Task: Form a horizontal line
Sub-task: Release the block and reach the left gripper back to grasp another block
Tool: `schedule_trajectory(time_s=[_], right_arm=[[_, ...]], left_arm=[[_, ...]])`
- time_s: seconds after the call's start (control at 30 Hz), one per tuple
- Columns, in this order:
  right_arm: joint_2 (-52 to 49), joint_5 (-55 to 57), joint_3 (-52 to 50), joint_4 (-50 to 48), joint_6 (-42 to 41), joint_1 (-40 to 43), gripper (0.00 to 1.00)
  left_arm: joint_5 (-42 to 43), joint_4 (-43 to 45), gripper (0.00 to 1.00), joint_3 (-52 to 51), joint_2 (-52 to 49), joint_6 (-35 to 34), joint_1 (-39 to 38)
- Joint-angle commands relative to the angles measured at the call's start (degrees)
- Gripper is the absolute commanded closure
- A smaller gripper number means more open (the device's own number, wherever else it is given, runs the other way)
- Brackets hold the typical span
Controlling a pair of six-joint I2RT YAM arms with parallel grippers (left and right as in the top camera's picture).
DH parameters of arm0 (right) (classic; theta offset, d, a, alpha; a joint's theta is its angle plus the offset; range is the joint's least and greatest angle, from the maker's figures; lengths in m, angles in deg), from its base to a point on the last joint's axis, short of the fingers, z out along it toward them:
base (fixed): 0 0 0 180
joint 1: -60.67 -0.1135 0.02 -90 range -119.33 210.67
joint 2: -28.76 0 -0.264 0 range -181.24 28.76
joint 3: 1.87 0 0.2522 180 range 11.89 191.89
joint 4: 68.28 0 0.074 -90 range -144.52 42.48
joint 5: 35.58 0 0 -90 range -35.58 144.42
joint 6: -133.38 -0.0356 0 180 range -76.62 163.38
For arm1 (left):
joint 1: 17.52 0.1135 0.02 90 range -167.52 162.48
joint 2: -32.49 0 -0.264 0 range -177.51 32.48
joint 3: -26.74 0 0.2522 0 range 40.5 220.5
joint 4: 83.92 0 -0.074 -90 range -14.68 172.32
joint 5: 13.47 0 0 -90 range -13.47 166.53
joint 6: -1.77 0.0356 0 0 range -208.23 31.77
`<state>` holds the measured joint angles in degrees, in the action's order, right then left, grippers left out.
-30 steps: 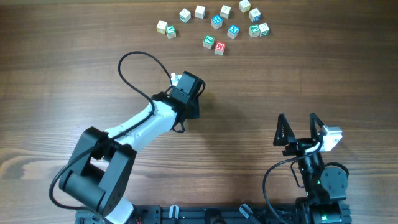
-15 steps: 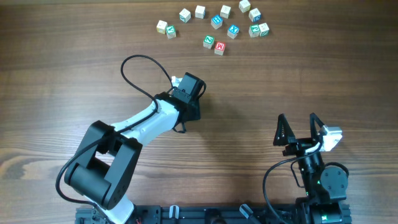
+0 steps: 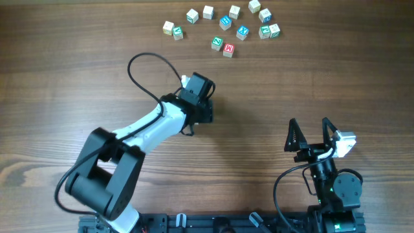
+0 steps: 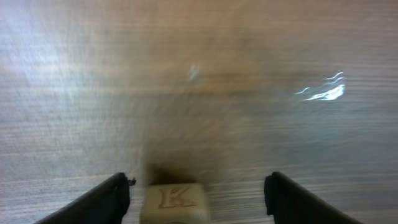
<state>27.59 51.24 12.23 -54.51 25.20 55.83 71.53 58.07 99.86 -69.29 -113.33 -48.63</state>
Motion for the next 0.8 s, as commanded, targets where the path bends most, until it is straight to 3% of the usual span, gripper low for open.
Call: schedule_trajectory(time_s=[0.0,0.27,0.5,0.77], right_arm=[[0.2,0.2,0.0,-0.1,-0.2,-0.2,0.0],[0.2,0.2,0.0,-0.1,-0.2,-0.2,0.0],[0.2,0.2,0.0,-0.1,-0.3,-0.2,0.0],[0.2,0.2,0.0,-0.1,-0.2,-0.2,0.0]], left_arm=[[0.2,0.8,0.0,6.2,5.7,6.5,1.5],[0.2,1.0,0.0,20.5,9.0,8.5,6.7],[0.2,8.4,0.0,25.3,8.8,11.5,12.2],[0.9,20.1,0.01,25.3,-5.6,4.4,16.6]])
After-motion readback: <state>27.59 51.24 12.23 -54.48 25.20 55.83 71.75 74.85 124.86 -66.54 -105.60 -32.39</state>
